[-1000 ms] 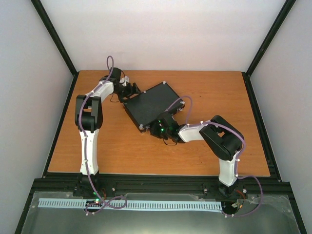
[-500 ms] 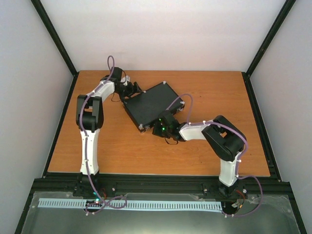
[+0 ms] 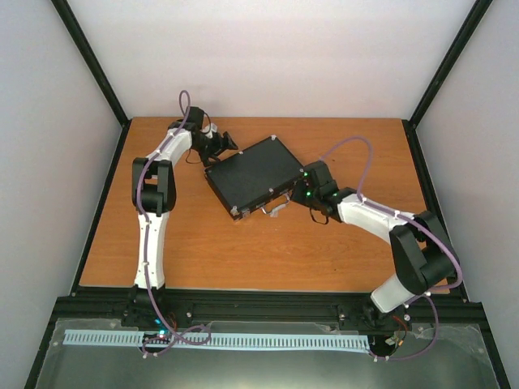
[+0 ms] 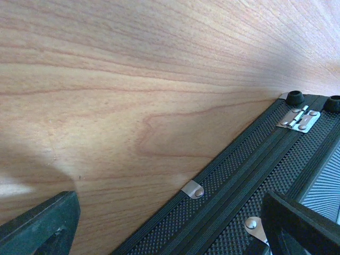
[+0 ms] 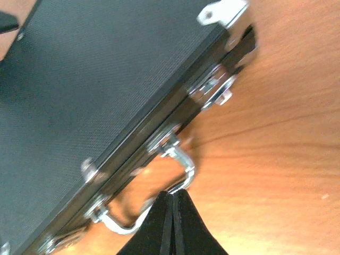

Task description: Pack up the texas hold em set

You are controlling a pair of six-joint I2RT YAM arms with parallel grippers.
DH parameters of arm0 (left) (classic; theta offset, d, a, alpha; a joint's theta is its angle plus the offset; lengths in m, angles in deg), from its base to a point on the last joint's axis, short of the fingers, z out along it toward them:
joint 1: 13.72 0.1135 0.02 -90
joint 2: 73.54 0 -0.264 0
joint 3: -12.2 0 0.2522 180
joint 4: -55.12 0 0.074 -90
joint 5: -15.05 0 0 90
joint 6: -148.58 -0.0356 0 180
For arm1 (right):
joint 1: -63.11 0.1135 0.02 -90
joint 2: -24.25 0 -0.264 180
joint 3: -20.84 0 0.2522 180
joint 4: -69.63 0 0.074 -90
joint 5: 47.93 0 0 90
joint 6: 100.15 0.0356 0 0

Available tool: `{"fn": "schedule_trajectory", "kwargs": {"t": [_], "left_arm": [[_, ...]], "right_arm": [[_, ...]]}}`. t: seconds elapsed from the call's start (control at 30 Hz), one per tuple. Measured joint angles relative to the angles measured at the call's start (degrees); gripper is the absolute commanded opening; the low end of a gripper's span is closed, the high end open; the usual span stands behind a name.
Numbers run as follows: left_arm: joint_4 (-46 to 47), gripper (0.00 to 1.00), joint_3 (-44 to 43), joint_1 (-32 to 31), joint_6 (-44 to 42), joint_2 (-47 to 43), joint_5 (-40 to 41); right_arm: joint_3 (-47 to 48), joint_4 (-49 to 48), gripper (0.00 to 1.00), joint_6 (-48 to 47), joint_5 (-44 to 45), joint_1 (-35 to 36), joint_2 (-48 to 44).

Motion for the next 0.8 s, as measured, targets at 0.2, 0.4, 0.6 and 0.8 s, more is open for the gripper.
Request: {"fn": "schedule_trajectory", "kwargs": {"t": [0.2, 0.4, 0.6, 0.8], "left_arm": [[-1.0, 0.97, -1.1, 0.2, 0.2, 0.6, -0.7], [-1.0, 0.97, -1.1, 0.2, 0.2, 0.6, -0.8], [-1.2, 0.97, -1.4, 0.5, 0.2, 0.9, -1.4], [-2.2, 0.97, -2.9, 0.7, 0.4, 1.6, -1.6]], "right_arm": [[6.7, 4.0, 0.03, -4.5, -1.9, -6.3, 6.0], [9.9, 3.1, 0.03, -5.8, -5.3, -9.8, 9.6], [10.6, 2.3, 0.03, -6.1, -8.6, -12.1, 12.1], [11.0, -2.6, 0.03, -6.1, -10.7, -12.5, 14.1]]}}
